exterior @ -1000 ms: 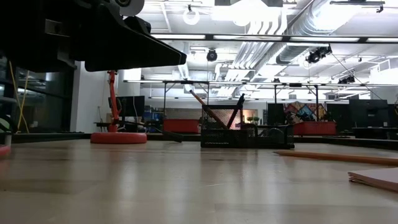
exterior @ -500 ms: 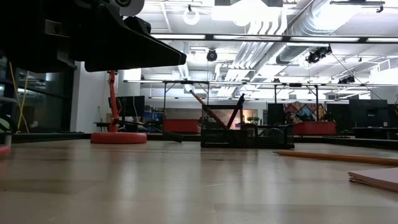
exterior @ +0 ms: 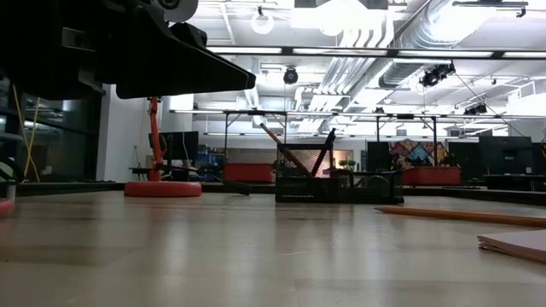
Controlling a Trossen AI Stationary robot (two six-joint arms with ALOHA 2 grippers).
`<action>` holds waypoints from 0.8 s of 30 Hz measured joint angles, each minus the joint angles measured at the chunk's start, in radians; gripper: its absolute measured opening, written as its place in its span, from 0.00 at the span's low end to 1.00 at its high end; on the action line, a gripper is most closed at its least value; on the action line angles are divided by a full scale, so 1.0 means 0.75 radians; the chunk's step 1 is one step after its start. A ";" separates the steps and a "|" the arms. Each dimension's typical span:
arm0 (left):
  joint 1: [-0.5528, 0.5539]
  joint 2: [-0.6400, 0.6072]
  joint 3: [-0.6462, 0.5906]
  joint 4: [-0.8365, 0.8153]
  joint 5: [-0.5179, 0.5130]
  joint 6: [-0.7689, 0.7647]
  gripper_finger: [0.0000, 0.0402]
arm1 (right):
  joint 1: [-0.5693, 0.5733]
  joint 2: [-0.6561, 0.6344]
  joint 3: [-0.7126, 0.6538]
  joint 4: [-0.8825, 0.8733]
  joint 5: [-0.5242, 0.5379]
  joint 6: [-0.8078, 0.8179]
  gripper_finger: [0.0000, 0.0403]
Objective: Pick and place office supplies into organizer
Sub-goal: Put the orange pencil into the desk organizer
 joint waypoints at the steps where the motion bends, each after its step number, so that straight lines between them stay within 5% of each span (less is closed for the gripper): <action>1: 0.000 0.000 0.000 0.000 0.000 0.000 0.36 | 0.000 0.000 -0.001 -0.005 -0.024 -0.005 0.50; 24: 0.000 0.000 0.000 -0.007 0.000 0.000 0.36 | 0.045 -0.152 -0.217 0.115 0.046 0.039 0.49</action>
